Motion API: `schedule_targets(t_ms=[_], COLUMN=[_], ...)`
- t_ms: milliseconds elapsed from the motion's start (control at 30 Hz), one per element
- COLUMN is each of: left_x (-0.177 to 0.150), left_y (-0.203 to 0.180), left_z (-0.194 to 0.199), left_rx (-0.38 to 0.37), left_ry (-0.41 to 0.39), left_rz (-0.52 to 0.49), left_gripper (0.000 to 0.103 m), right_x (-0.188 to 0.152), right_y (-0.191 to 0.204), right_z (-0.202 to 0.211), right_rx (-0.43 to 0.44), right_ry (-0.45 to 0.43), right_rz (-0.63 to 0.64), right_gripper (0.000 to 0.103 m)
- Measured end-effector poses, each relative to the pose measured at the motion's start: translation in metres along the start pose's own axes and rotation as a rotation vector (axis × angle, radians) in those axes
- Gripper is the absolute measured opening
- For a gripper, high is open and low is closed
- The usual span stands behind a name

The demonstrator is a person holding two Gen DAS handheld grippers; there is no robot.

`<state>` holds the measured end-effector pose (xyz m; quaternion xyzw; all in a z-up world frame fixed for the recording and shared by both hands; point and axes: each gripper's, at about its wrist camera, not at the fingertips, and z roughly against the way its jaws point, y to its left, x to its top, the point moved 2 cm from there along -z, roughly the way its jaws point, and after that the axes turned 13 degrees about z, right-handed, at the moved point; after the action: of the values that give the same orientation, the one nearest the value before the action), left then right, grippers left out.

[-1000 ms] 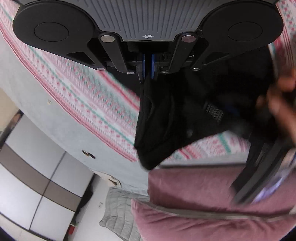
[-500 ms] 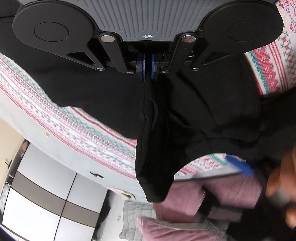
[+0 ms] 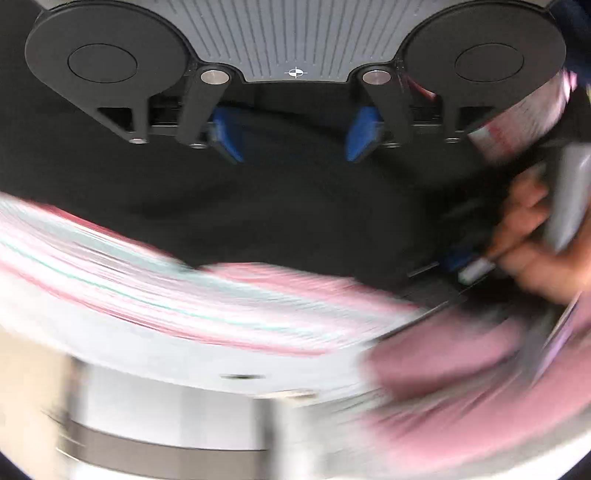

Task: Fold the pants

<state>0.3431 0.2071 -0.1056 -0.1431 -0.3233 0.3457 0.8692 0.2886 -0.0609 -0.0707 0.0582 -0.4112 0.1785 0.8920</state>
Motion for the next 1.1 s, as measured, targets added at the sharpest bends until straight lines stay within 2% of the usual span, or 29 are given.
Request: schedule_targets(t_ms=[100,200,233,267,333,400,500,600,633,667,733,767,833,967,1100], left_x=[0.008,0.008,0.009,0.010,0.009,0.009,0.011,0.012,0.011,0.011,0.010,0.011,0.011,0.010,0.009], left_y=[0.013,0.022,0.024,0.024,0.025,0.023,0.021,0.021,0.021,0.020,0.019,0.018,0.019,0.017,0.013], left_z=[0.006,0.008,0.006,0.004,0.005,0.008,0.008,0.004,0.003,0.003,0.000,-0.001,-0.003,-0.007,-0.010], left_rx=[-0.043,-0.048,-0.045,-0.037,-0.029,-0.034,-0.032,-0.025,-0.020,-0.015,-0.006,-0.004,-0.001,0.013,0.028], left_ry=[0.020,0.045,0.049,0.049,0.043,0.035,0.021,0.025,0.026,0.027,0.028,0.029,0.033,0.032,0.025], left_rz=[0.048,0.103,0.110,0.113,0.110,0.100,0.082,0.083,0.080,0.072,0.057,0.054,0.055,0.040,0.023], left_gripper=[0.052,0.052,0.052,0.052,0.052,0.052,0.052,0.052,0.052,0.052,0.052,0.052,0.052,0.052,0.052], right_x=[-0.015,-0.051,-0.062,-0.073,-0.085,-0.090,-0.105,-0.104,-0.110,-0.112,-0.112,-0.110,-0.111,-0.129,-0.133], right_y=[-0.129,-0.254,-0.285,-0.310,-0.351,-0.376,-0.402,-0.422,-0.422,-0.426,-0.443,-0.449,-0.459,-0.485,-0.495], right_z=[0.028,0.055,0.063,0.070,0.080,0.080,0.079,0.074,0.077,0.076,0.070,0.067,0.061,0.057,0.050], right_rx=[-0.140,-0.229,-0.263,-0.298,-0.369,-0.420,-0.430,-0.455,-0.469,-0.484,-0.491,-0.490,-0.543,-0.583,-0.598], right_ry=[0.026,0.021,0.014,0.003,-0.025,-0.058,-0.105,-0.126,-0.131,-0.142,-0.169,-0.170,-0.121,-0.112,-0.102], right_rz=[-0.323,-0.717,-0.817,-0.889,-0.952,-0.990,-1.053,-1.025,-1.014,-1.011,-1.014,-1.008,-1.004,-1.074,-1.059], right_gripper=[0.065,0.065,0.065,0.066,0.066,0.066,0.063,0.057,0.053,0.044,0.036,0.036,0.036,0.036,0.036])
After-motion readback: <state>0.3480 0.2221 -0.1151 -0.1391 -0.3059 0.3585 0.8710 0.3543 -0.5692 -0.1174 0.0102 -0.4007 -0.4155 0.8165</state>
